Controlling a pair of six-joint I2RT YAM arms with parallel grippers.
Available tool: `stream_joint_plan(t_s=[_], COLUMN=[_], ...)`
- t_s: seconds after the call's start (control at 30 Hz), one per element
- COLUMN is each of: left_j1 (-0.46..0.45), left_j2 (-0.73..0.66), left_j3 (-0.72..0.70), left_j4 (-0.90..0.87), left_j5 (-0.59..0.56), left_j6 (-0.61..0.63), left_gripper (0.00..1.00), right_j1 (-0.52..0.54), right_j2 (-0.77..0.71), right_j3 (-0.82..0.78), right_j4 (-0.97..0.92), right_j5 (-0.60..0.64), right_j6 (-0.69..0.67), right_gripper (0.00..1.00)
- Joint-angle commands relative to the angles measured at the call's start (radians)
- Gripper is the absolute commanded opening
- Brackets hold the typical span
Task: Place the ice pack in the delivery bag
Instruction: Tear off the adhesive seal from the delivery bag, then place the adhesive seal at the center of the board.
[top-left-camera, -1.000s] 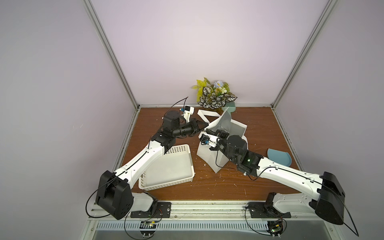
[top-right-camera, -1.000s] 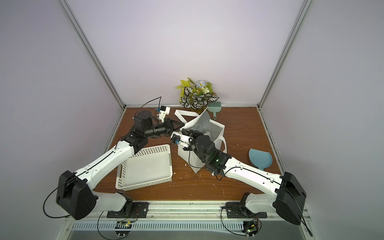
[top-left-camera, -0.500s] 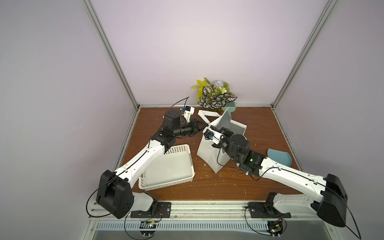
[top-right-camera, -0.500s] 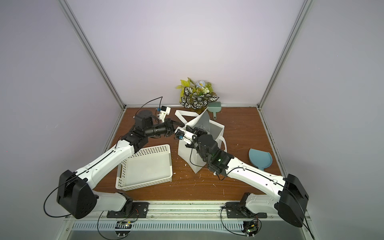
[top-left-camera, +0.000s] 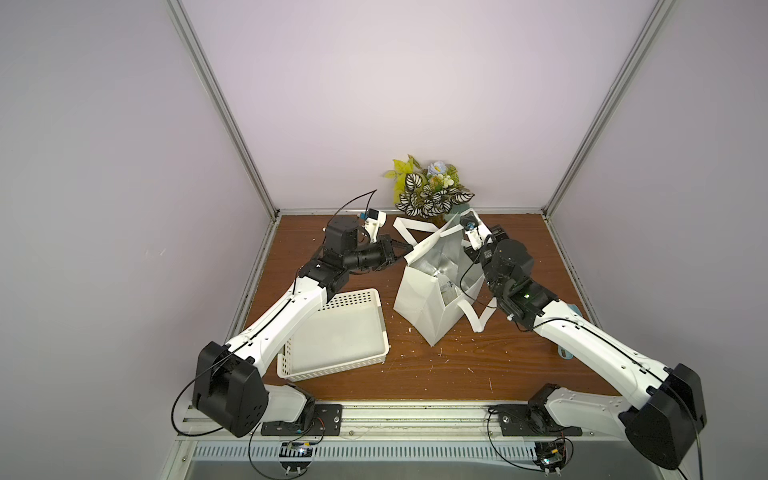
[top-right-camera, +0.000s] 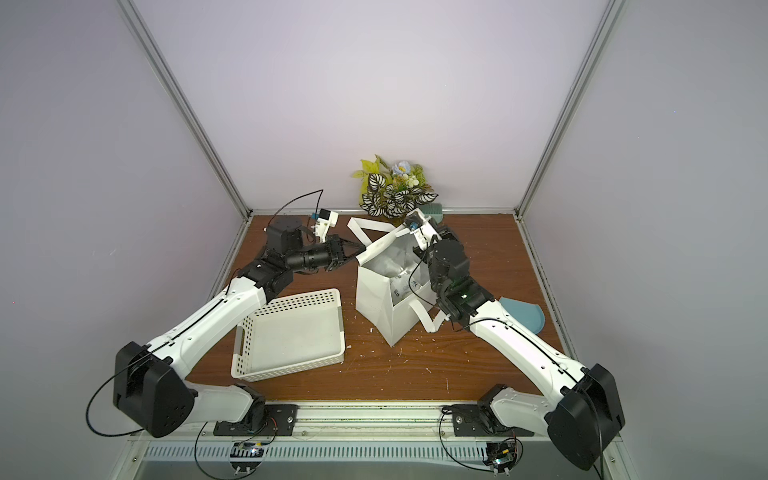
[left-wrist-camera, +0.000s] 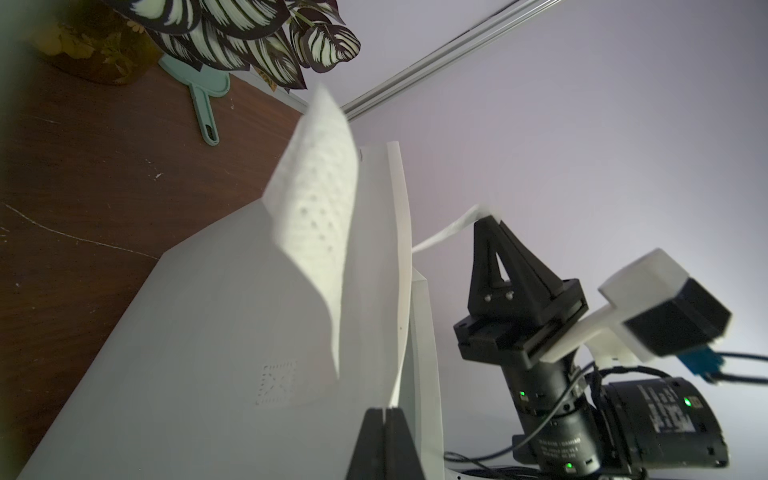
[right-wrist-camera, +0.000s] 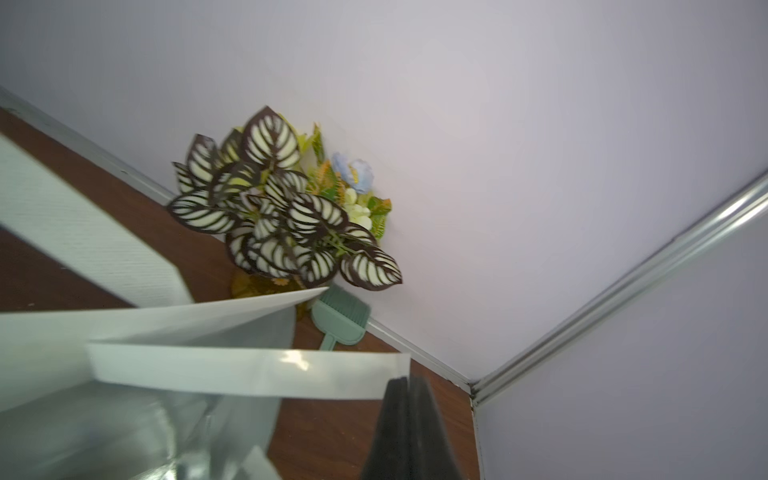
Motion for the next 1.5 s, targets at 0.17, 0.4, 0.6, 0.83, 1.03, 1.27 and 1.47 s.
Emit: stream_joint_plan(t_s=[0.17, 0.4, 0.6, 0.83, 1.03, 1.27, 1.47], left_j1=[0.028, 0.037, 0.045, 0.045, 0.045, 0.045, 0.049], left_j2=[0.0, 0.007, 0.01, 0.014, 0.019, 0.031, 0.035], left_j3=[0.04, 0.046, 0.05, 0.079, 0.109, 0.144, 0.23], left_j4=[-0.061, -0.064, -0.074, -0.123, -0.172, -0.217, -0.335], left_j5=[0.002, 0.022, 0.023, 0.007, -0.011, -0.012, -0.069], left_j6=[0.07, 0.085, 0.105, 0.15, 0.19, 0.234, 0.333], left_gripper=[0.0, 0.0, 0.0, 0.0, 0.05, 0.27, 0.54], right_j1=[-0.259, -0.424, -0.494, -0.546, -0.554, -0.554, -0.551], right_j2=[0.042, 0.124, 0.159, 0.203, 0.232, 0.171, 0.055], right_j3=[0.094, 0.17, 0.086, -0.086, -0.086, -0.043, -0.033], right_j4=[0.07, 0.026, -0.033, -0.044, -0.133, -0.231, -0.279], right_j5=[0.088, 0.093, 0.076, 0.006, -0.021, -0.083, -0.307], right_j6=[0.128, 0.243, 0.385, 0.562, 0.657, 0.706, 0.696], right_gripper=[0.0, 0.0, 0.0, 0.0, 0.37, 0.79, 0.82])
